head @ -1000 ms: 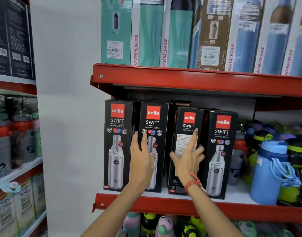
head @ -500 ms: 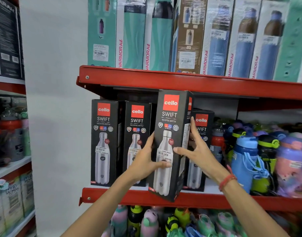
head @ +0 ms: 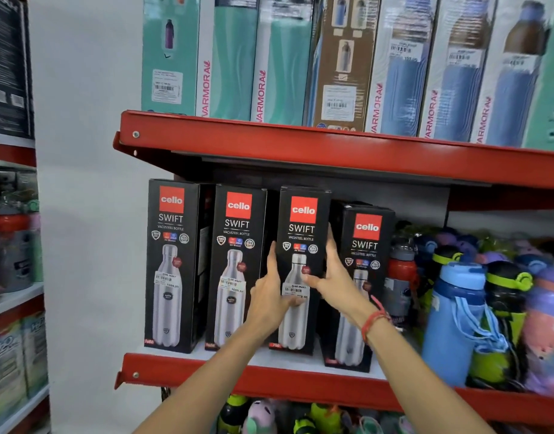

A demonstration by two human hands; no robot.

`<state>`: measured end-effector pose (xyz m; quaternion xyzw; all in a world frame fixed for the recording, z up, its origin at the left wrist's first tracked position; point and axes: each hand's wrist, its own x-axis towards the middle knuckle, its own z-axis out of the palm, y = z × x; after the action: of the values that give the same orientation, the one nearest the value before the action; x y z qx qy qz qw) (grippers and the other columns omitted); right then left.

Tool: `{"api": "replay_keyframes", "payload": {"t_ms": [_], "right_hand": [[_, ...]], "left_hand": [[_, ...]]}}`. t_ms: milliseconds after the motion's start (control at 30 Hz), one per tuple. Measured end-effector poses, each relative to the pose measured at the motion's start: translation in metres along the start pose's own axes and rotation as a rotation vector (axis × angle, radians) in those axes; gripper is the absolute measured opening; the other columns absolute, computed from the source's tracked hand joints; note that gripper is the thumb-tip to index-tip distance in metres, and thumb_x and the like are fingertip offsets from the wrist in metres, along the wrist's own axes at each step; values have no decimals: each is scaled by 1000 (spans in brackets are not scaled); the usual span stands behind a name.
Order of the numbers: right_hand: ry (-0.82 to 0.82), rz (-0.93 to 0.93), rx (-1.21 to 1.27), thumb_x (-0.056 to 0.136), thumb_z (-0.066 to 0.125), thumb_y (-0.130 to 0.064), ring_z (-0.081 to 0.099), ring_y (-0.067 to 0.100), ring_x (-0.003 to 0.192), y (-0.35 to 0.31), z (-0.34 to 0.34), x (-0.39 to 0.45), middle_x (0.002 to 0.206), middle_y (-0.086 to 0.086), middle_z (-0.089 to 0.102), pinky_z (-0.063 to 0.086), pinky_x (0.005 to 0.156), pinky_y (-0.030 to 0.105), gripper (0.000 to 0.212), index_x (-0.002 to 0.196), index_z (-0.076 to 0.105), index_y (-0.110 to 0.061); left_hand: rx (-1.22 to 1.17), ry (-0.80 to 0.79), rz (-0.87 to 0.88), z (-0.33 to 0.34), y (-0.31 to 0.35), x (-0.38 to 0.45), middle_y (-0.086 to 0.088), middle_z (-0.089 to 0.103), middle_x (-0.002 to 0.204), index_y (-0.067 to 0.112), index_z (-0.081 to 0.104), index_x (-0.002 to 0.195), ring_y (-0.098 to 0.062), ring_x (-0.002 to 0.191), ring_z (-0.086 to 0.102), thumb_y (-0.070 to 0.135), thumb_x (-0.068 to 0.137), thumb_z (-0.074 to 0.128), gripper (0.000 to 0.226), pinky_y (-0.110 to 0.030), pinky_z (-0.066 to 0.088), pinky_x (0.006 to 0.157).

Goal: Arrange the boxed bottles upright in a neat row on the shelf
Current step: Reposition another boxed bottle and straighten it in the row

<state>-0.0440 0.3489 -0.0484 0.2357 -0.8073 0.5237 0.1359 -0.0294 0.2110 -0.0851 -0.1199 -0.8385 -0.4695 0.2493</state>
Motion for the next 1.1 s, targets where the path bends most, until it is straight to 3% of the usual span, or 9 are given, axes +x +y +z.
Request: {"api": "replay_keyframes", "payload": {"t_ms": [100,233,433,533,667,767,900,1033,1100], "right_hand": [[57,20,-37,89,60,-1,50,6,121,11,8,5,132,-20,50,36,99,24,100,148,-9,-45],[78,49,-82,91,58,-2,46,9,124,17,15,6,144,-7,46,34,99,23,99,147,-11,-45],[263,124,-415,87,63,-9,61,29,109,7,23,10,127,10,61,49,94,43,94,152,-2,-26],[459,78,-634,89,57,-2,60,32,99,-17,32,10,140,15,44,52,80,42,85,152,1,-13],[648,-228,-607,88,55,-2,36,29,130,-49,61,3,149,13,30,35,98,26,67,148,27,-12],[512,-381,-297,93,52,-7,46,16,122,-58,103,1,134,3,42,41,103,28,51,141,41,-18],[198,-202,63,98,49,-23,51,3,118,-56,168,-11,136,-3,49,44,102,27,47,143,38,-26],[13,83,216,92,38,-56,23,8,142,-44,227,-20,159,-10,19,19,116,32,62,146,9,-49],[-36,144,184,90,30,-64,10,8,146,-40,245,-23,159,-19,3,10,110,29,65,144,-4,-55]], "left_hand": [[40,8,-44,9,-12,7,-1,63,117,28,-10,151,-14,81,58,3,79,72,112,-24,45,82],[40,6,-60,18,-26,9,-9,60,129,26,-11,151,-23,100,65,4,82,69,108,-34,50,92],[161,-6,-59,17,-28,12,-15,53,137,31,-18,149,-29,105,62,3,88,61,104,-33,49,86],[169,7,56,3,-23,3,-14,54,135,21,-1,153,-27,109,60,9,90,61,89,-29,46,85],[100,195,235,-42,-30,-6,-1,72,109,14,44,139,-16,91,69,16,93,58,49,-32,53,83],[39,376,323,-87,-51,-15,3,73,103,14,59,122,-8,90,68,15,95,56,27,-33,55,81],[41,539,301,-135,-92,-33,-3,53,129,16,54,129,-9,121,43,28,96,46,36,-24,36,104],[-209,326,-60,-162,-133,-44,2,12,158,39,16,149,-12,146,5,71,83,19,73,-30,8,114],[-311,131,-94,-168,-149,-45,15,4,159,50,0,145,-8,148,3,73,85,9,65,-35,6,119]]}}
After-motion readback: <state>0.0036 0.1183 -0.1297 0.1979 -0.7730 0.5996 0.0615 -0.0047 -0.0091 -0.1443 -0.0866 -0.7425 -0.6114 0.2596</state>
